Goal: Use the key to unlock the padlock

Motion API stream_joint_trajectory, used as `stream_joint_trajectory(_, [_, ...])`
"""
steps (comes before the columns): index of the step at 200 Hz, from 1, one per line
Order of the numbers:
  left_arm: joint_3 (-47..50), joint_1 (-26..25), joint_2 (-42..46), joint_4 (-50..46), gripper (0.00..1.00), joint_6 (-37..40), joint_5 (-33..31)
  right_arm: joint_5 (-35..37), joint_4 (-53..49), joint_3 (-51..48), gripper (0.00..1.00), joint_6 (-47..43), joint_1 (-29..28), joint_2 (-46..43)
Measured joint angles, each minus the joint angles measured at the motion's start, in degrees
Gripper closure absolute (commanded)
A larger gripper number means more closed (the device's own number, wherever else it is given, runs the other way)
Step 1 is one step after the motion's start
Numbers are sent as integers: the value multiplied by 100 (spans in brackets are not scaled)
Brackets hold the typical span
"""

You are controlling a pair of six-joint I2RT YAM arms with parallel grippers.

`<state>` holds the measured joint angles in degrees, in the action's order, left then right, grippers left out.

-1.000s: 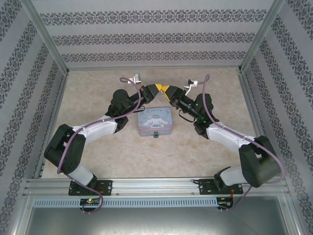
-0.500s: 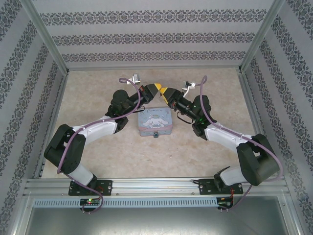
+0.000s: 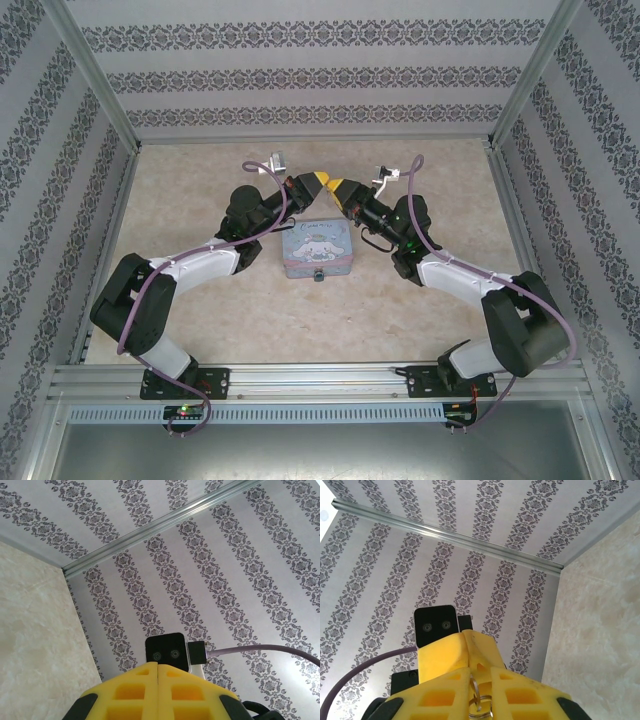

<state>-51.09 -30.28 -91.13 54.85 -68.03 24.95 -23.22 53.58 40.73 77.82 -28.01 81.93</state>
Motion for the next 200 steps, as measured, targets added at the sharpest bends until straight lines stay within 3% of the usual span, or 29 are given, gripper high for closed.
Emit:
stream_joint_trajectory(66, [7,2,0,4,100,-22,-66,28,85,-4,100,33,4,11])
stream_joint_trajectory(104, [11,2,0,7,100,-26,-83,26,153,-4,85,42,4,52])
stream_joint_trajectory(200, [37,2,0,4,100,-39,-109,22,372,-4,81,55,-17,225])
